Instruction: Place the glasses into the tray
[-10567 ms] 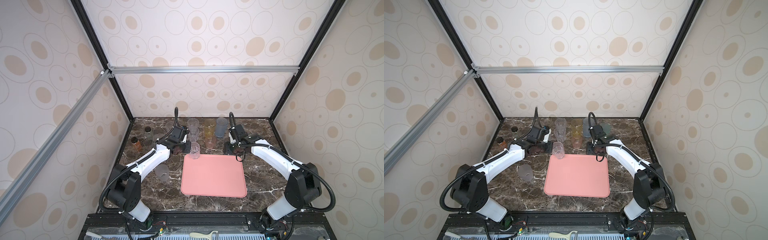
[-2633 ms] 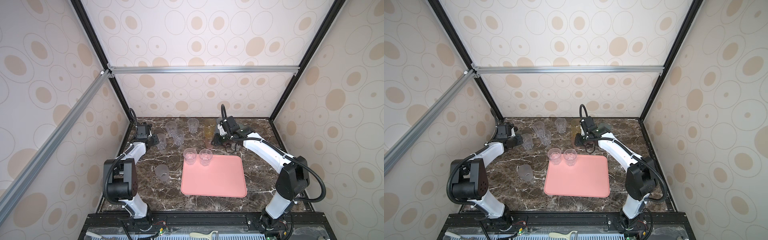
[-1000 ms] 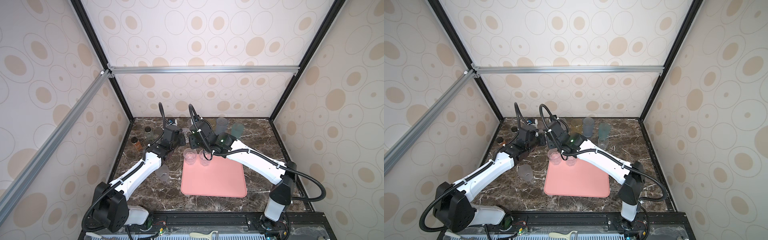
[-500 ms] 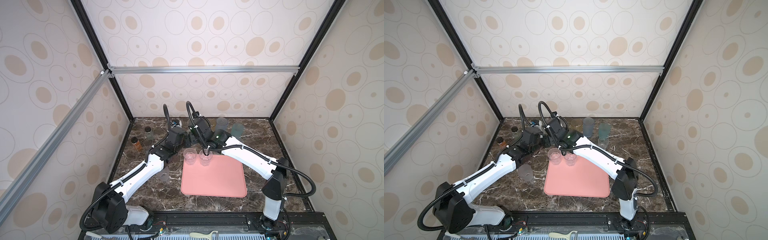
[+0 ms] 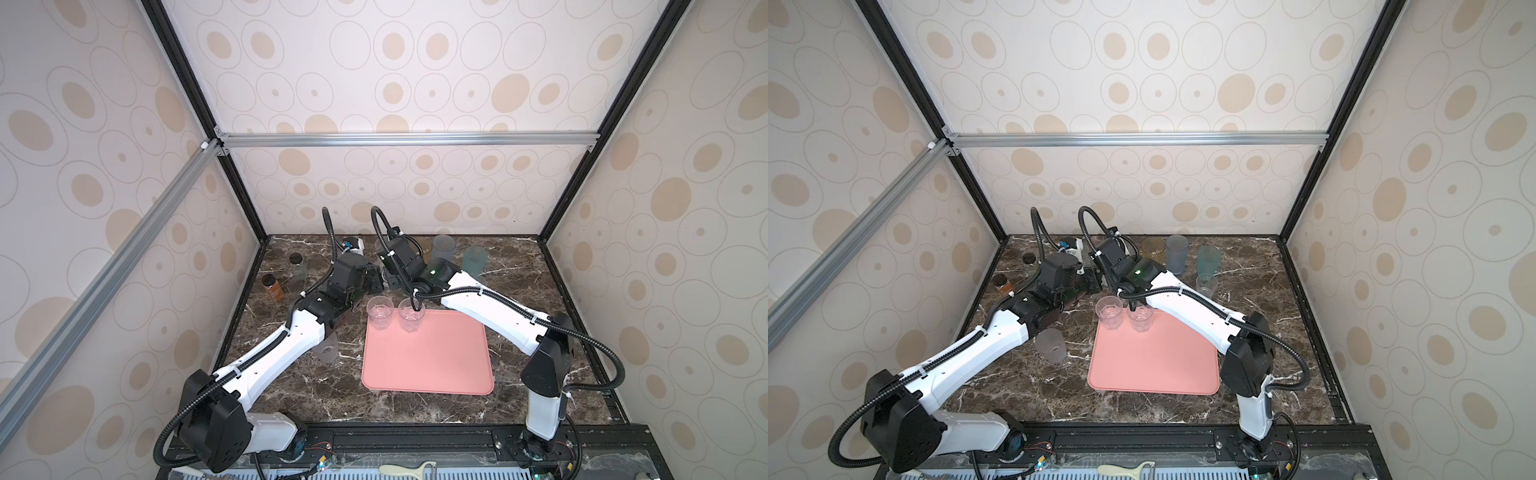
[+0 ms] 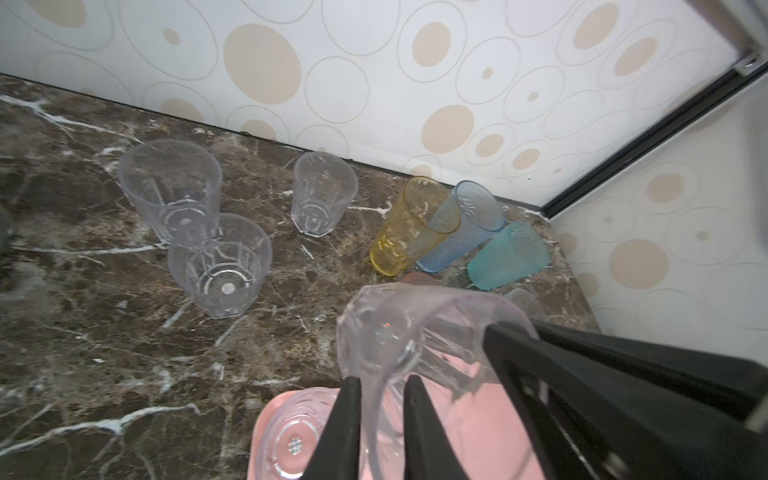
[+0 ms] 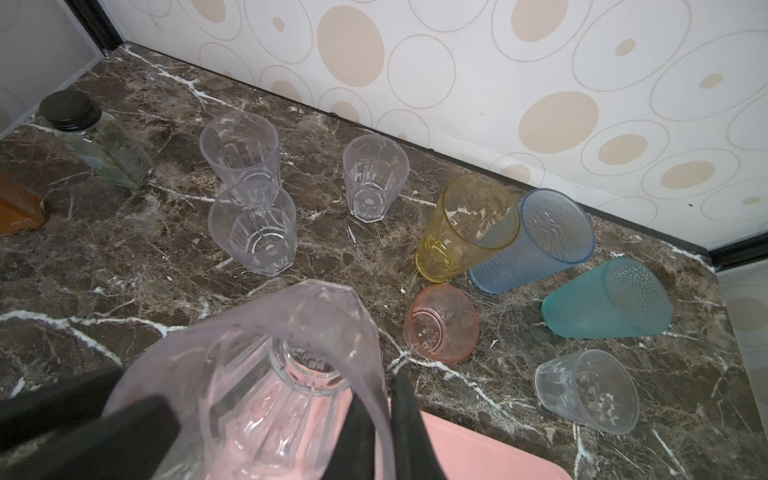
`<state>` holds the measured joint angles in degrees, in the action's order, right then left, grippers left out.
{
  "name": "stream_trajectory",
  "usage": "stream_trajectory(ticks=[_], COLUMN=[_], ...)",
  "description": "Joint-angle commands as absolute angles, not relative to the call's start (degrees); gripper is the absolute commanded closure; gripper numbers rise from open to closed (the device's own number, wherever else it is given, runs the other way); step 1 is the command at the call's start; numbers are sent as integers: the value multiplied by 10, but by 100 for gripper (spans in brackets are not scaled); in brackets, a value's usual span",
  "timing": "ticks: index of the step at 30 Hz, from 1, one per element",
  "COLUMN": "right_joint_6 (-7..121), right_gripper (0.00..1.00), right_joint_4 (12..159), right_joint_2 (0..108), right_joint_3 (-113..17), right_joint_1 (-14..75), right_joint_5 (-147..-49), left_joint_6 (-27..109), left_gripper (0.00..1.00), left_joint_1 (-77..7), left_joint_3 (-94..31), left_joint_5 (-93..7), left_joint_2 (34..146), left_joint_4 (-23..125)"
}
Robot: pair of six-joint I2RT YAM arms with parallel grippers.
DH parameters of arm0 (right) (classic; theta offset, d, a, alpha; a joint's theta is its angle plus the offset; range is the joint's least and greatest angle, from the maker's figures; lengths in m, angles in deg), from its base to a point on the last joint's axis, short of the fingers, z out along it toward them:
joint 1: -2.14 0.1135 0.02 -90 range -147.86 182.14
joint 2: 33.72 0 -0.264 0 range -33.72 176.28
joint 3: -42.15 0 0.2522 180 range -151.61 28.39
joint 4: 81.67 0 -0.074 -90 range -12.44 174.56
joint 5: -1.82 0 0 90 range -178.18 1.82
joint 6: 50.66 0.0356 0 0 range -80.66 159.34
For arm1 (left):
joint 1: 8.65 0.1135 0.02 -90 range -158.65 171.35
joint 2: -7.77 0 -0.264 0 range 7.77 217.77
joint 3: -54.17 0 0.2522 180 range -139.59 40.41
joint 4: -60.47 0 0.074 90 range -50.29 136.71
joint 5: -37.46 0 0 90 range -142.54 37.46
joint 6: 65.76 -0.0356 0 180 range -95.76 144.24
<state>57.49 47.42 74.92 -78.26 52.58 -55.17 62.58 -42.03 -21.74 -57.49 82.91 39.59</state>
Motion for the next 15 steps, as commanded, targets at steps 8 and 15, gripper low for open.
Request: stream_trajectory(ticks=[8, 15], right_joint_6=[605, 665], right_gripper=[100, 100], right_joint_4=[473, 411], right_joint_2=[703, 619], right_joint_3=[-765, -699], right_joint_1=[497, 379], right_joint_5=[-553, -696], left_joint_6=[634, 557], left_gripper=[61, 46], left_joint_1=[-432, -432], left_joint_3=[-246, -166], left_joint_5=[-557, -636], left_joint_2=[778, 733], left_joint_4=[415, 471])
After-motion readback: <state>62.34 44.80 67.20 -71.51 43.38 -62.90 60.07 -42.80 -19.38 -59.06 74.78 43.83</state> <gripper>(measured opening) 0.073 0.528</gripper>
